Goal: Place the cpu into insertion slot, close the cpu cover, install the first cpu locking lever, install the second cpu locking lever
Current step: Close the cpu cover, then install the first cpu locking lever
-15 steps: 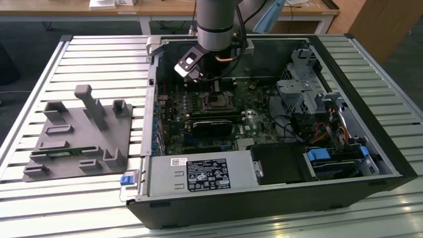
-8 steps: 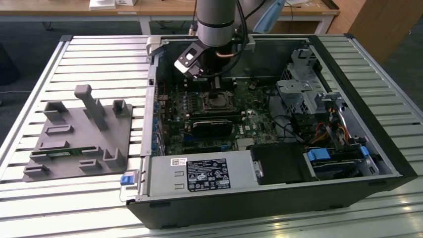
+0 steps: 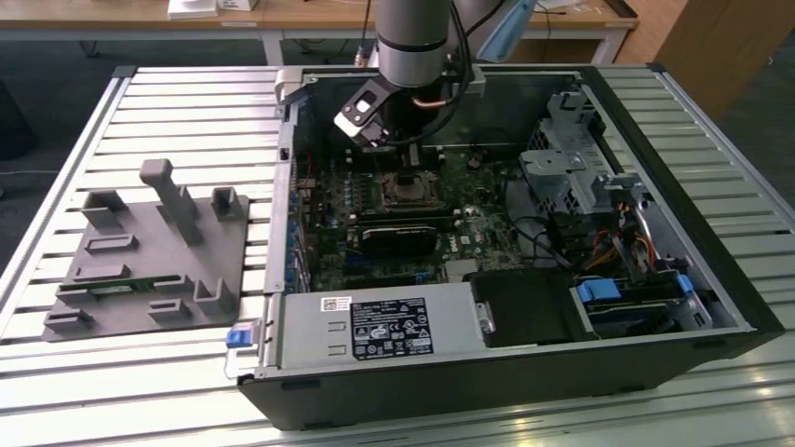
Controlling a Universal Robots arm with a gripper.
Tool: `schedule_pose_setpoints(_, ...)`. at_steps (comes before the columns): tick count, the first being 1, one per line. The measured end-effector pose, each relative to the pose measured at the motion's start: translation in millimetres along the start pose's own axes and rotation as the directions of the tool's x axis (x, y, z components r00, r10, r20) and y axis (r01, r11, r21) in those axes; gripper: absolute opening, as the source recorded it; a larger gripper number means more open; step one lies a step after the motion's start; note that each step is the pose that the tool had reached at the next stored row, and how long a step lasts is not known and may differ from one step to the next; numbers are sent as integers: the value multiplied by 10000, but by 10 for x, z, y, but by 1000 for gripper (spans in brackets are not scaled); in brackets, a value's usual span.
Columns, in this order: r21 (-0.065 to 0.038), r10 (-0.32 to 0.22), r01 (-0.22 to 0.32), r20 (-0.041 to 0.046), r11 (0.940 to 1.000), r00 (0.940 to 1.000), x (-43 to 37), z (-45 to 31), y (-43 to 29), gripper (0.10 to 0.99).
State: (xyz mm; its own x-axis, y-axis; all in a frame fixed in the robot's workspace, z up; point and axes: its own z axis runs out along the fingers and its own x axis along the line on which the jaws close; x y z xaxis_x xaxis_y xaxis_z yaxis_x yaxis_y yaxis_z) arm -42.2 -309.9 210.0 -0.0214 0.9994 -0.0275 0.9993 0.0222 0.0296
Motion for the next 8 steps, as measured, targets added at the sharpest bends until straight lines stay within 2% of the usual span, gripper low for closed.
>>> schedule_pose_setpoints(8,2,2,-2,0,10000,10000,-1,1,41,106)
